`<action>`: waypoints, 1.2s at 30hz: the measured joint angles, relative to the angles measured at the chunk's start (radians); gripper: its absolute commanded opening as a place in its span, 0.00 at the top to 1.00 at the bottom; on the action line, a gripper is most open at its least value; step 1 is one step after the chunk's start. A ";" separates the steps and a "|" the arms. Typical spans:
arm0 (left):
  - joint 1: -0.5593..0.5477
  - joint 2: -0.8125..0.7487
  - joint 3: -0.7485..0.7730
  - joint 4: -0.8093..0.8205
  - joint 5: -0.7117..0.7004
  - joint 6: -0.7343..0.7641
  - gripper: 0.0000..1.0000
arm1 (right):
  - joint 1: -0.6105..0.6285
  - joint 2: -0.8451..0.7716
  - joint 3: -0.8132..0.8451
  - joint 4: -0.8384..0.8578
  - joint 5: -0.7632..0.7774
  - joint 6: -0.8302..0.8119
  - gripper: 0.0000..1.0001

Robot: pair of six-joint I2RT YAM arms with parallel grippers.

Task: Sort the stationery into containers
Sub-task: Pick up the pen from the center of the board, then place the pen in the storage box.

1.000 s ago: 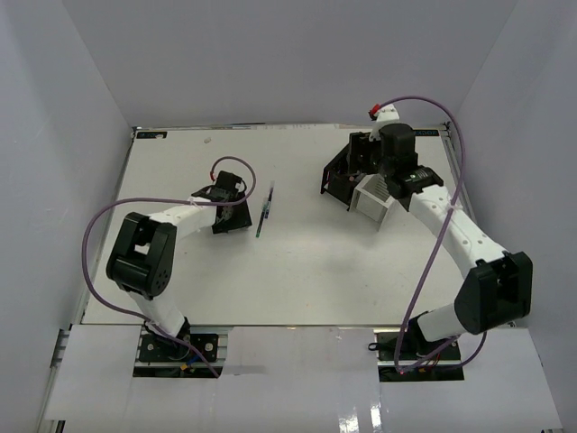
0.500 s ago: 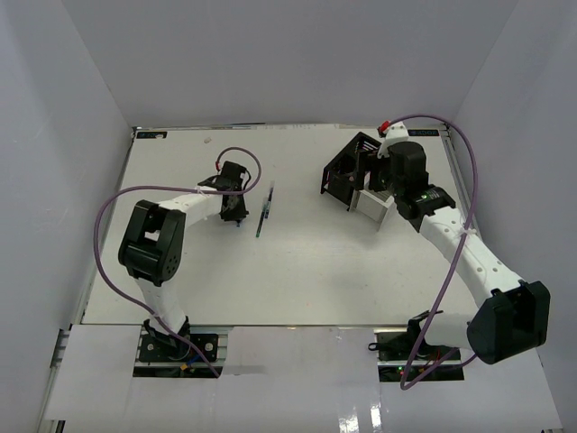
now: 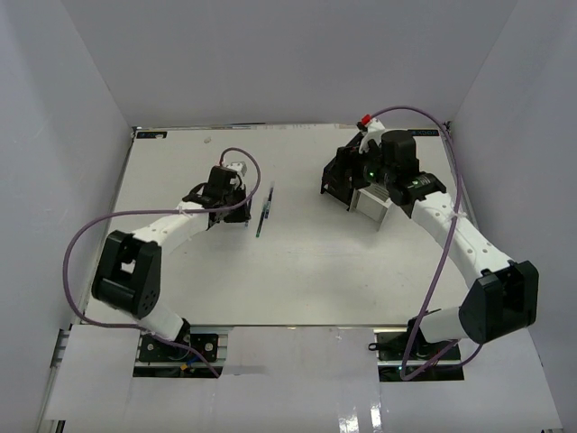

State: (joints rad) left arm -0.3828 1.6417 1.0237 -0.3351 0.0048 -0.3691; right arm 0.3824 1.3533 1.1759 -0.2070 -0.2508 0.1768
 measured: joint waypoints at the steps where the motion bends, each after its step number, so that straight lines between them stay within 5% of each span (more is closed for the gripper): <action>1: -0.003 -0.045 -0.023 0.018 0.034 0.026 1.00 | 0.005 0.017 0.013 -0.002 -0.031 0.013 0.12; 7: -0.058 -0.281 -0.098 0.151 0.261 0.230 1.00 | 0.052 0.118 0.085 -0.010 -0.191 0.116 0.12; 19: -0.191 -0.328 -0.109 0.200 0.390 0.430 1.00 | 0.135 0.273 0.206 -0.037 -0.294 0.208 0.19; 25: -0.191 -0.344 -0.109 0.229 0.388 0.440 1.00 | 0.137 0.278 0.209 -0.063 -0.310 0.209 0.35; 32: -0.191 -0.343 -0.109 0.246 0.389 0.440 0.94 | 0.140 0.278 0.209 -0.079 -0.314 0.204 0.77; 36: -0.192 -0.339 -0.111 0.245 0.380 0.439 0.71 | 0.148 0.274 0.217 -0.076 -0.332 0.220 0.89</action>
State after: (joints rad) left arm -0.5743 1.3025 0.9127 -0.0898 0.3851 0.0696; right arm 0.5301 1.6268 1.3933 -0.2825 -0.5827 0.3969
